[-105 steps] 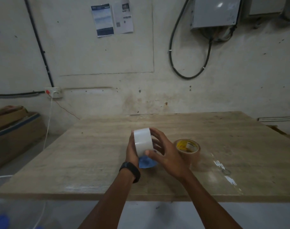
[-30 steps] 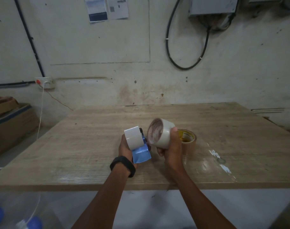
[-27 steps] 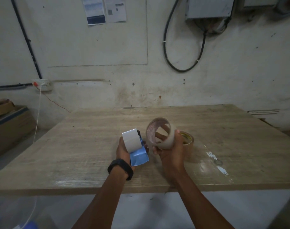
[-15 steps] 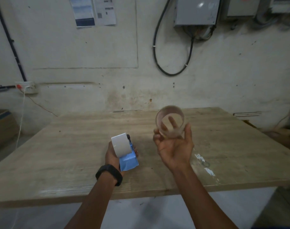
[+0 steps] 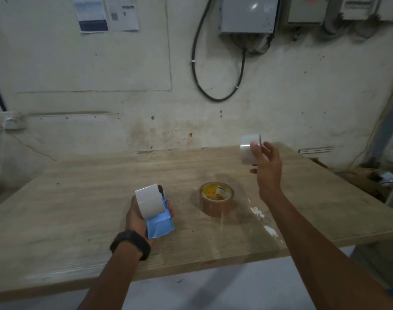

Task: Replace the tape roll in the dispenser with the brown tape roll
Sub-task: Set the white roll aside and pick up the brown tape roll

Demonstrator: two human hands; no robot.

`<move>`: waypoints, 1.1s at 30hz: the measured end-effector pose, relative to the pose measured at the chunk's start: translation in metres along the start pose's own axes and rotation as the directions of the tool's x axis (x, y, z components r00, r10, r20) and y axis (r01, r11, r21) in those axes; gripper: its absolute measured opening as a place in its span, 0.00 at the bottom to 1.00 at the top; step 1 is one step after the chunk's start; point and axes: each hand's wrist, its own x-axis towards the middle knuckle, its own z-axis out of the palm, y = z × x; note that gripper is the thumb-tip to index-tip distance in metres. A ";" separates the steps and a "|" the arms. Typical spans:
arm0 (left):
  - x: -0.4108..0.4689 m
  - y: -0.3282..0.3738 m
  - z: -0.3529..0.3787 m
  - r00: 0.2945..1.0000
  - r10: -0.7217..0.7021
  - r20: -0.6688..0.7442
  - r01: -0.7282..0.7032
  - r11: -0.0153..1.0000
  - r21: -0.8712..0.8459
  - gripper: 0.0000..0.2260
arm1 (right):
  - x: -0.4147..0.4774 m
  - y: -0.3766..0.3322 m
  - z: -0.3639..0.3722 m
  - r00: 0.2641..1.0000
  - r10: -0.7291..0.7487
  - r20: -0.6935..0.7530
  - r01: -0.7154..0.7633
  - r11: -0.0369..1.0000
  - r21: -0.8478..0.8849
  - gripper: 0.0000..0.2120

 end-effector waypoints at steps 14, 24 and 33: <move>-0.010 0.002 0.012 0.998 -0.058 -0.006 0.057 0.997 -0.052 0.15 | 0.036 0.038 -0.021 0.976 -0.193 0.098 0.204 0.665 -0.718 0.40; -0.011 0.002 0.011 0.996 -0.074 -0.049 0.072 0.997 -0.038 0.20 | 0.079 0.071 -0.032 0.992 -0.082 0.095 0.120 0.402 -0.908 0.46; -0.010 0.003 0.011 0.998 -0.059 -0.036 0.059 0.998 0.008 0.21 | 0.080 0.078 -0.035 0.995 0.037 0.092 0.077 0.289 -0.954 0.43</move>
